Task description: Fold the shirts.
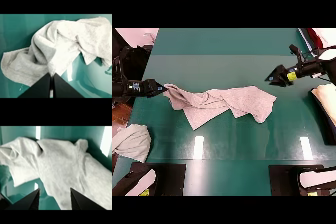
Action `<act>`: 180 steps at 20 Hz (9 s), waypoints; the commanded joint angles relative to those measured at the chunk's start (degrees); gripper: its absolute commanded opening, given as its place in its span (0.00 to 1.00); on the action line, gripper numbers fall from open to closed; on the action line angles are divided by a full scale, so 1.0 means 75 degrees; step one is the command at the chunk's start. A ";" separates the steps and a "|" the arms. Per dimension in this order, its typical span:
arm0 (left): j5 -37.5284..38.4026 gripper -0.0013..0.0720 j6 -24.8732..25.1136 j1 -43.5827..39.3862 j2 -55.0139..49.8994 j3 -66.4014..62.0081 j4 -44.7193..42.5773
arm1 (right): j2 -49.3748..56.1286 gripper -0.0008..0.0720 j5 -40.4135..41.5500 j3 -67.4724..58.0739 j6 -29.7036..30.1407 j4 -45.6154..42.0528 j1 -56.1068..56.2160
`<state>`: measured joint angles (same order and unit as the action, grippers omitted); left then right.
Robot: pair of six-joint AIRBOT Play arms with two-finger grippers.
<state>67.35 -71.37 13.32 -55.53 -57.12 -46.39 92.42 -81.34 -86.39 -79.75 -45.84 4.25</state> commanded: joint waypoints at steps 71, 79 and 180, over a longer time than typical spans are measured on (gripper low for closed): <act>0.0076 0.05 -0.0204 0.0000 -0.0032 0.0332 -0.1134 | -0.0353 0.03 0.1810 0.0428 -0.0682 -0.1588 0.0052; 0.0169 0.05 -0.0221 0.0000 -0.0032 0.0332 -0.1131 | 0.0017 0.63 0.2226 0.0434 -0.0221 0.0085 -0.1093; -0.1559 0.19 0.2113 -0.1349 -0.4841 -0.2361 -0.1623 | -0.0766 0.03 0.1851 0.2116 -0.0597 -0.3025 -0.0787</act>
<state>54.24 -53.10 3.22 -91.48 -75.20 -58.04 88.38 -68.40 -74.08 -84.09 -68.20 -1.93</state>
